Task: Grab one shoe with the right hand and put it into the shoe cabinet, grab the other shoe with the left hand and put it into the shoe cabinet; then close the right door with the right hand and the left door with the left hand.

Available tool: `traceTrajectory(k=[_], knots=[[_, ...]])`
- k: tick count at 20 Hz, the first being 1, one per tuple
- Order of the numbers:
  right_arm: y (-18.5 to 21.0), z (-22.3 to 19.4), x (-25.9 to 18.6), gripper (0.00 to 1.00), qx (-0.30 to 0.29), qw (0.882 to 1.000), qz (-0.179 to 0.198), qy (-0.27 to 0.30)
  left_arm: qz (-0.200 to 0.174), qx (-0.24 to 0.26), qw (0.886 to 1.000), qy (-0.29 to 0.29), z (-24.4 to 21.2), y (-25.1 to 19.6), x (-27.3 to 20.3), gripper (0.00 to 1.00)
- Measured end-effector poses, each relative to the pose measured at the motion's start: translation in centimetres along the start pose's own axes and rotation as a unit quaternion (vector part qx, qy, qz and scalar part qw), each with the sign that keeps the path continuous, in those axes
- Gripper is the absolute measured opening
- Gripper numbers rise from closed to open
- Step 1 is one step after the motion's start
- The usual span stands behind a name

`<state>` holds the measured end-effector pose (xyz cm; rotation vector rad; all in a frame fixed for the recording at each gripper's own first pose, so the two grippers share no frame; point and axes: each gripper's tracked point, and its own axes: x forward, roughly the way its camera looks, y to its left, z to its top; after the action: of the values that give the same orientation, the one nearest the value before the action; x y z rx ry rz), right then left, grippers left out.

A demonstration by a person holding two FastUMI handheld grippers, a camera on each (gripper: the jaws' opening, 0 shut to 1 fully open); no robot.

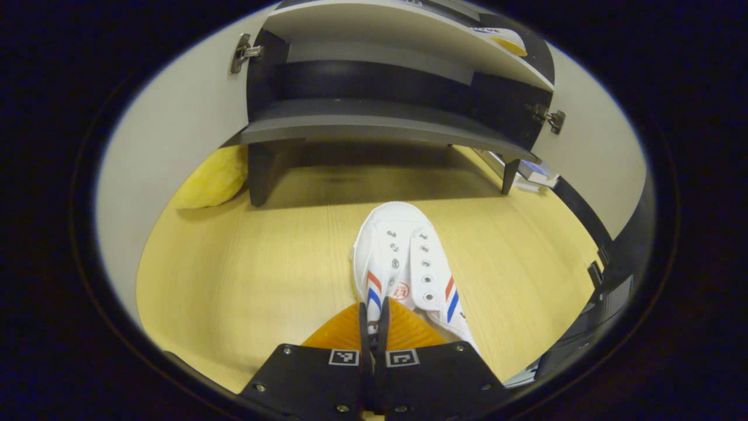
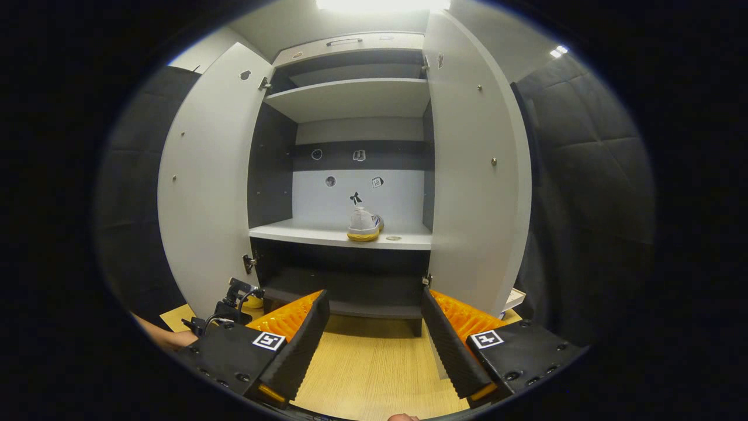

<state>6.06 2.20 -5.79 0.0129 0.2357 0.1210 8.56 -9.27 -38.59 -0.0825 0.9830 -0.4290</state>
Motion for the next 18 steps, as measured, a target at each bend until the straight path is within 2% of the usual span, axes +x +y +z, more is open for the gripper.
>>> traceTrajectory(k=[3, 9, 14, 18], knots=[[0.0, 0.1, -0.2, 0.99, -0.001, 1.0, 0.002, 0.0, 0.0, -0.006, 1.0, -0.015, 0.6, 0.2, -0.8, 0.0], [-0.2, -0.1, -0.5, 0.99, -0.003, 1.0, 0.002, 0.003, -0.001, -0.007, 0.995, -0.096, 3.9, 0.9, -3.2, 0.01], [0.2, 0.9, -0.6, 0.99, -0.005, 1.0, 0.005, -0.009, -0.013, -0.012, 0.982, -0.186, 7.4, 2.0, -7.9, 0.01], [0.5, 1.5, -0.7, 0.99, -0.005, 1.0, 0.01, -0.017, -0.017, -0.012, 0.97, -0.244, 7.4, 1.9, -8.2, 0.0]])
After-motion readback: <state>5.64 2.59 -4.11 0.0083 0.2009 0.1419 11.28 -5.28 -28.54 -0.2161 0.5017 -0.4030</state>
